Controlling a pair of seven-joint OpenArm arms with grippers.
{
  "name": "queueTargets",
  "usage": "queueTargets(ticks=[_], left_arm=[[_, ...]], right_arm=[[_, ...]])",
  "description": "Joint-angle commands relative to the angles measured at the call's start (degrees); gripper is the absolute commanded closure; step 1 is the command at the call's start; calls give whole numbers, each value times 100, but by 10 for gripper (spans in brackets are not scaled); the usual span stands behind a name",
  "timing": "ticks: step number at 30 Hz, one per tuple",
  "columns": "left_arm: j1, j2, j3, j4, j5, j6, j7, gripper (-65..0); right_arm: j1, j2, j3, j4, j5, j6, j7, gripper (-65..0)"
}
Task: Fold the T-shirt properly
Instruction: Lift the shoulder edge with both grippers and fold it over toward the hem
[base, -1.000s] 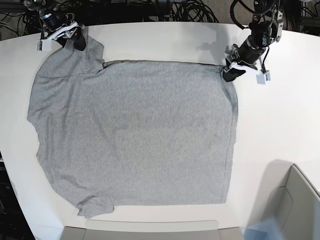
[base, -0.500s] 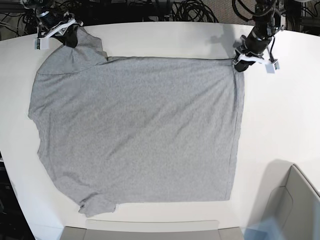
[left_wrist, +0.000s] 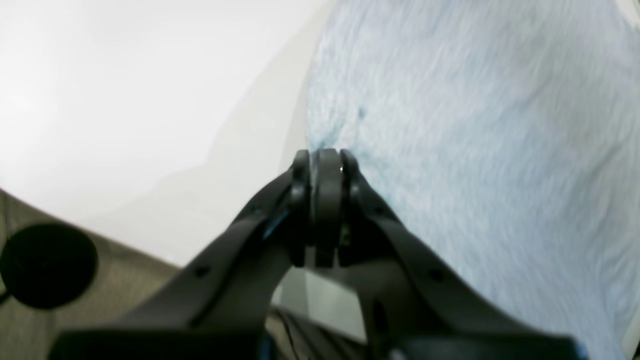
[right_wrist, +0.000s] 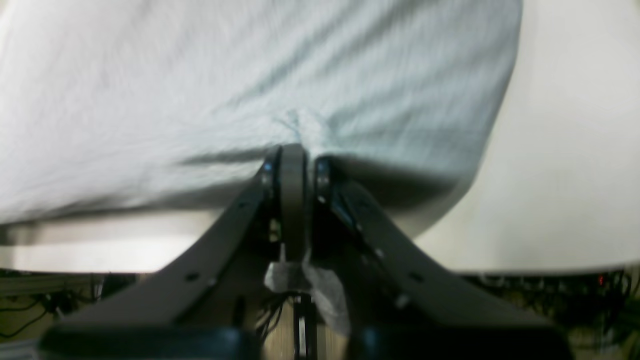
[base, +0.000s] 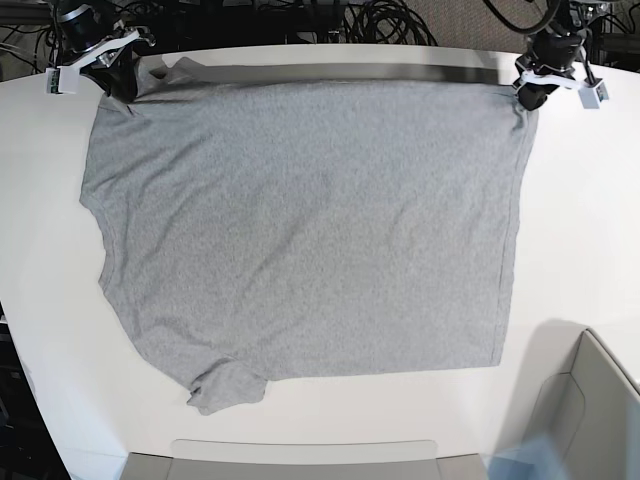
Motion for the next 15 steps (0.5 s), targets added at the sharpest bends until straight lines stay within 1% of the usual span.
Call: queueTargets(ticks=[1,2,4,5,8,10,15], left_arm=[[18,-88,-92,119,4,-19,-106,0],[9,-97,-101,127,4,-19,-97,0],[-202,-132,-101,136,13,-19,123,0],[-378,-158,-101,136,13,-19,308,0],[-888,-149,-109,110,31,17,818,0],[-1240,-141,-109,110,31,25,1090,0],[-2031,-114,-109,48,31,34,1512,0]], right_arm=[[35,47,56,98,68,34,166,0],[132,47,56,98,50,34,166,0],[299,47,65,80,41,25,139,0],[369,56,74,80,41,25,34,0],[808,109,74,80,15,34,-520,0],[1239,162,74,80,-293,34,-933,0],[2400,179,47,71,-1233,43,-1839,0]])
